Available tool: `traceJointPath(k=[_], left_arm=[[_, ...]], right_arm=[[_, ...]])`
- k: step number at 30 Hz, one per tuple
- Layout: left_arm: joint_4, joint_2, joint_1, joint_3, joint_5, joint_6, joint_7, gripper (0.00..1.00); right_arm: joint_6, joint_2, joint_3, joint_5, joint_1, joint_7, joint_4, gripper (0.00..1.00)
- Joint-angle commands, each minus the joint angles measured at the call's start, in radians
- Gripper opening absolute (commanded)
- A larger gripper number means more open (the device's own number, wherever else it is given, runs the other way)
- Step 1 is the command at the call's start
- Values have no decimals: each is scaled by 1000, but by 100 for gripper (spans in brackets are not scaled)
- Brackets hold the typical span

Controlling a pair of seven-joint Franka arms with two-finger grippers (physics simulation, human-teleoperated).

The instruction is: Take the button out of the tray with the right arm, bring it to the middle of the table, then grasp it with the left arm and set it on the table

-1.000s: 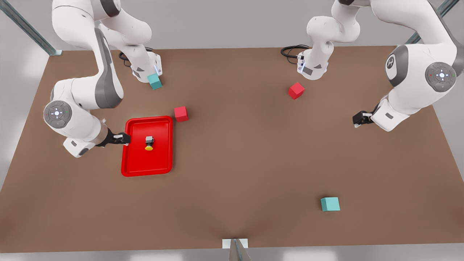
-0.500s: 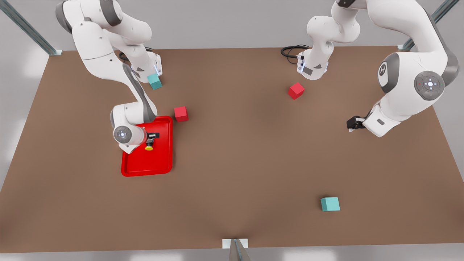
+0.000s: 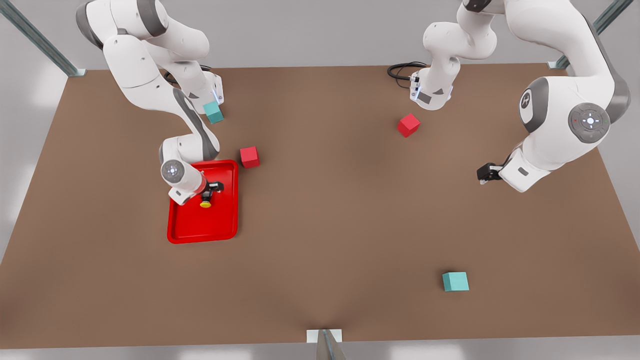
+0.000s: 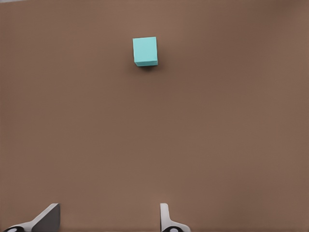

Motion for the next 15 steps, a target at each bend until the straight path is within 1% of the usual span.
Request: traceJointPath(k=[1,2,3,4,5,6,9,15], left_arm=[[0,-1,0,0,1,3,-1,100],[0,-1,0,0,1,3,-1,100],[0,-1,0,0,1,3,-1,100],[0,-1,0,0,1,3,-1,100],[0,-1,0,0,1,3,-1,100],[0,-1,0,0,1,3,-1,100],[0,-1,0,0,1,3,-1,100],[0,-1,2,0,1,3,-1,100]], right_arm=[[26,-1,1,2,1,6,-10,100],[26,-1,0,2,-1,3,-14,100],[26,-1,1,2,-1,0,-14,93],[21,-1,1,2,-1,0,-14,73],[15,-1,1,0,-1,0,-14,47],[14,-1,1,2,-1,1,-14,41],[14,-1,1,2,-1,1,-7,37],[-6,-3,1,2,-1,0,8,36]])
